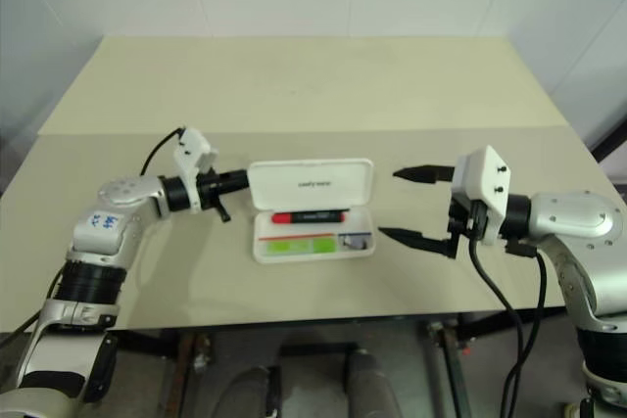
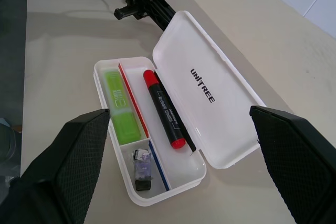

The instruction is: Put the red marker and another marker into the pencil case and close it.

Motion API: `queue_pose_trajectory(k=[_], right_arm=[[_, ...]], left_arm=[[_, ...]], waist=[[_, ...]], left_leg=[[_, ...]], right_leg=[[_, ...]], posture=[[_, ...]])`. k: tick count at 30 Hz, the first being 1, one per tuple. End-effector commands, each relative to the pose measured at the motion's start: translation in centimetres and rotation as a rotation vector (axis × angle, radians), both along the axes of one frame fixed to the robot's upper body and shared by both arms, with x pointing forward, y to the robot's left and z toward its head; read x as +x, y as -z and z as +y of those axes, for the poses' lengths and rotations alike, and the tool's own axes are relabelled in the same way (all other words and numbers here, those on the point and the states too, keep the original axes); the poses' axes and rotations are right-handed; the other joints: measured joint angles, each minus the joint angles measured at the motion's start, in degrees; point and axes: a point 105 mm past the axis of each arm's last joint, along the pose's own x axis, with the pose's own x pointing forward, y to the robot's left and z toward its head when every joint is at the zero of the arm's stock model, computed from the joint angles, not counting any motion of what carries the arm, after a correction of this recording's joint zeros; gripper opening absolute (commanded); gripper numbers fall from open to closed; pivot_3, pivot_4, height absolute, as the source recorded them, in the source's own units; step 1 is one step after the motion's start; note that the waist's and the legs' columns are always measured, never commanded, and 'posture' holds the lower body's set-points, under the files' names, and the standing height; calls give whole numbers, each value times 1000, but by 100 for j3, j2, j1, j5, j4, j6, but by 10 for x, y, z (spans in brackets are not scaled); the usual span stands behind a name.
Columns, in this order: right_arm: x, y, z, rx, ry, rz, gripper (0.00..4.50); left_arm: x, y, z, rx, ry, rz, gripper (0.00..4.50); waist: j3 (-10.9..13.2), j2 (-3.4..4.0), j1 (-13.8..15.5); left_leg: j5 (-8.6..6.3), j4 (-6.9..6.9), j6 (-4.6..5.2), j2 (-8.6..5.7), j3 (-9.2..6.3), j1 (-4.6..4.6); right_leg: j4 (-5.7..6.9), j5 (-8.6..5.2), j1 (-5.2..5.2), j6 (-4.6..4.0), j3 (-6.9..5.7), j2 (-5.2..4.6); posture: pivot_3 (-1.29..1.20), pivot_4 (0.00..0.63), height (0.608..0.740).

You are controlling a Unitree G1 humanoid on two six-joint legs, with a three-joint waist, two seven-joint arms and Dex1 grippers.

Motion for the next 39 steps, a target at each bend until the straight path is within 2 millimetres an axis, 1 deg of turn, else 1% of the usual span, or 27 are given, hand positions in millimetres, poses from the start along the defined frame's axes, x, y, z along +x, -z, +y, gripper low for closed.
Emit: queue_pose_trajectory(k=[1, 4, 7, 11, 16, 20, 24, 30, 35, 39], right_arm=[[-5, -13, -2, 15, 14, -61, 4500], [-6, -13, -1, 22, 17, -62, 4500], [-5, -12, -1, 27, 21, -63, 4500], [-4, -11, 0, 31, 24, -63, 4500], [-4, -10, 2, 42, 30, -64, 4500], [-5, -10, 2, 45, 36, -64, 4500], [-6, -10, 2, 49, 46, -66, 4500], [-9, -10, 3, 58, 65, -75, 4500], [-12, -10, 4, 69, 78, -84, 4500], [-13, -11, 6, 80, 83, -90, 4500]], left_arm=[[-11, -19, -2, 4, 92, -51, 41], [-30, -23, -7, 8, 214, -46, 41], [-50, -21, -9, 59, 338, -42, 41], [-61, -16, -13, 110, 411, -39, 41], [-70, -6, -31, 153, 508, -31, 41], [-73, 2, -43, 168, 549, -14, 41], [-73, 14, -49, 199, 557, 21, 41], [-61, 32, -49, 257, 480, 72, 41], [-55, 41, -49, 291, 437, 98, 41], [-53, 47, -53, 304, 414, 110, 41]], waist=[[0, 0, -3], [0, -1, -5], [0, -1, -10], [0, -1, -10], [0, -1, 3], [0, -1, 5], [0, -1, -11], [0, -1, -10], [0, -1, -8], [0, -1, -8]], left_leg=[[0, 1, 0, 0, 0, 0], [0, 2, 0, 0, 0, -1], [-1, -1, -1, 0, 1, -1], [-1, 1, -1, 0, 0, -1], [-1, 6, -1, -2, 0, -2], [-1, 4, -1, -2, 0, -2], [-1, 5, 0, -1, -1, -2], [1, 7, 2, -2, -1, -1], [1, 9, 3, -2, -2, 0], [4, 11, 7, -2, -2, 6]], right_leg=[[-1, -1, 0, -1, 1, 0], [-1, -2, 0, -3, 1, -1], [-2, -4, 0, -7, 1, -1], [-2, -5, -1, -9, 0, -1], [-3, -5, 2, -8, 2, -3], [-3, -5, 1, -8, 2, -1], [-2, -5, 0, -7, 3, -1], [-2, -6, 1, -7, 4, -1], [-2, -5, 3, -7, 4, -1], [-3, -5, 12, -7, 4, -1]], posture=[[0, 150, 740], [0, 150, 740], [0, 150, 740], [0, 150, 740], [0, 150, 740], [0, 150, 740], [0, 150, 740], [0, 150, 740], [0, 150, 740], [0, 150, 740]])
